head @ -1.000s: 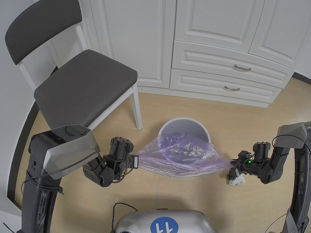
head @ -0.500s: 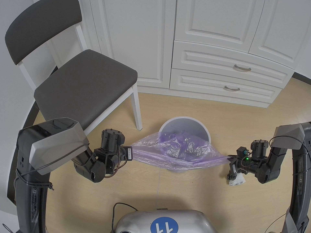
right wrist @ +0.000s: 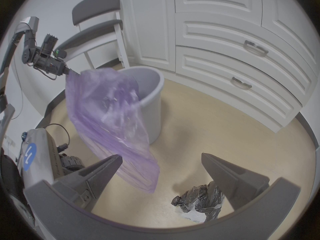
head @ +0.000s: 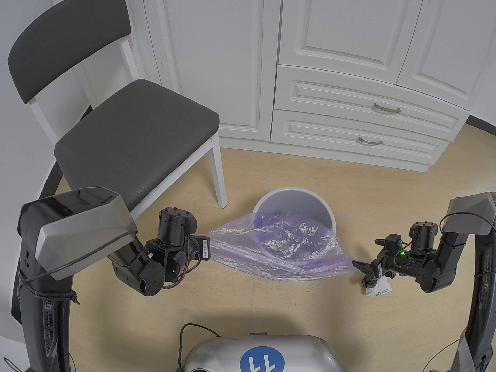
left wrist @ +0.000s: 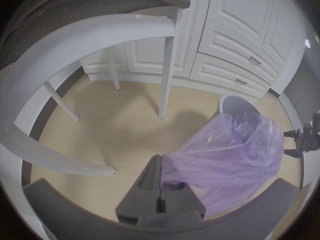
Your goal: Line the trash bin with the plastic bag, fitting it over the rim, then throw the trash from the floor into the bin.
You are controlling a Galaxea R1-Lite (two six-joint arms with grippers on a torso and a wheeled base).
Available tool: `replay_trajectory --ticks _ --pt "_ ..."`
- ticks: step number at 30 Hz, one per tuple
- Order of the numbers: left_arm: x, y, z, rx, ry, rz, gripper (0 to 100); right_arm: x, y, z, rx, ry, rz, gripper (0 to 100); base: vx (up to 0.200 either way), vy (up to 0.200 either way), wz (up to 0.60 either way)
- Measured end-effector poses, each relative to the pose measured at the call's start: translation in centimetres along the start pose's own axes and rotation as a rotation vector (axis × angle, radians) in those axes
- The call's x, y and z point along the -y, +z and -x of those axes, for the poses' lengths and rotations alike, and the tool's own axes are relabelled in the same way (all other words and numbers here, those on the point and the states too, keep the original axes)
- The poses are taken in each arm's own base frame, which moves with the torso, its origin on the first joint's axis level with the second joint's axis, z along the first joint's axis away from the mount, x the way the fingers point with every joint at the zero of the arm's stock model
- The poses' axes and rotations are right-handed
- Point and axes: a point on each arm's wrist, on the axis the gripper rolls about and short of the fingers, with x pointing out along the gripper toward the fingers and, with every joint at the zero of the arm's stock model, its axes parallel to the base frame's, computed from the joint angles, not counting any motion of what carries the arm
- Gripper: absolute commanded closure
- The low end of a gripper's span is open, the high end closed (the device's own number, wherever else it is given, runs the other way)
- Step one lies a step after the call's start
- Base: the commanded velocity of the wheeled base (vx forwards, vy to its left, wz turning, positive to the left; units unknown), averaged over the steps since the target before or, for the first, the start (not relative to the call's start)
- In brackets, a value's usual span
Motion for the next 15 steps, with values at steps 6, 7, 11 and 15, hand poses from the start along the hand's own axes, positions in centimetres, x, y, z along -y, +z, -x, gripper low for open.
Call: replay_trajectory --ticks 6,7,11,15 --pt "0.0 0.6 1.0 0.009 -0.005 0.000 100 0.8 0.5 1.5 0.048 0.050 -0.007 0 0.000 0.000 0.00" --pt "0.0 0.7 1.1 0.008 -0.005 0.000 100 0.9 0.6 1.7 0.056 0.057 -0.008 0 0.000 0.000 0.00" --pt "0.4 0.8 1.6 0.005 -0.010 -0.008 100 1.1 1.4 2.3 0.091 0.068 -0.001 0 0.000 0.000 0.00" --pt "0.7 0.8 2.1 -0.005 -0.015 -0.017 100 0.5 2.3 3.1 0.124 0.059 0.024 0 0.000 0.000 0.00"
